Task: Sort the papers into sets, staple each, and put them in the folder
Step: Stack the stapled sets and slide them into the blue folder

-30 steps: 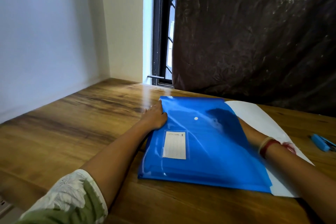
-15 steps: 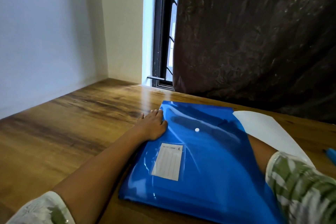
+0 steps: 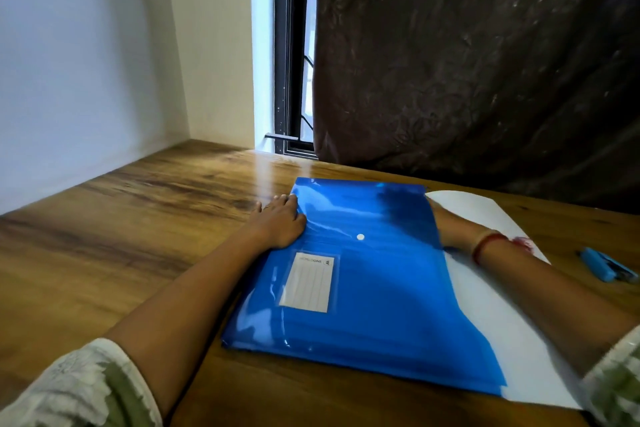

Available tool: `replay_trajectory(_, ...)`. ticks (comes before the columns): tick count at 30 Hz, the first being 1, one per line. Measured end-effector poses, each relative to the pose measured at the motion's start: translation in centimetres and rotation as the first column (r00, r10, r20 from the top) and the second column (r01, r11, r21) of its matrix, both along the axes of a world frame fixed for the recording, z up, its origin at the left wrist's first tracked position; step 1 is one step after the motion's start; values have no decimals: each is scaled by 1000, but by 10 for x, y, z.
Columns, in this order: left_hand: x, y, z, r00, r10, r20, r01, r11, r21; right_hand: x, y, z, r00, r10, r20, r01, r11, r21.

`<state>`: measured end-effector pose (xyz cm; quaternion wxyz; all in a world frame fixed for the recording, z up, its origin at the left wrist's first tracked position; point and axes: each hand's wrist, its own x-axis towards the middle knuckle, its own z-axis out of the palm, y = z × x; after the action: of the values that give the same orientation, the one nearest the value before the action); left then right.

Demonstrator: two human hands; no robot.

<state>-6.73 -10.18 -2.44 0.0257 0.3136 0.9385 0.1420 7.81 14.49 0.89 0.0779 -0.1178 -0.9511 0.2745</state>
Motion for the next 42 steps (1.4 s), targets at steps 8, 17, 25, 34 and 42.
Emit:
replay_trajectory(8,15,-4,14,998,13,55,-17,998,63,76,15,-13,944,-329,-3,325,934,-148)
replay_trajectory(17,32,-3,23,990,25,138,-50,982,182,58,-43,-13,975,-222,-17,166,777,-607)
replay_trajectory(25,35,-1,23,990,23,139,-48,983,180,59,-36,5,904,-428,3,237,494,-837)
replay_trajectory(34,38,1,23,990,20,138,-47,979,198,51,-32,7,793,-608,47,208,197,-958)
replay_trajectory(42,36,2,23,992,22,124,-45,982,182,52,-35,11,816,-572,80,204,156,-967)
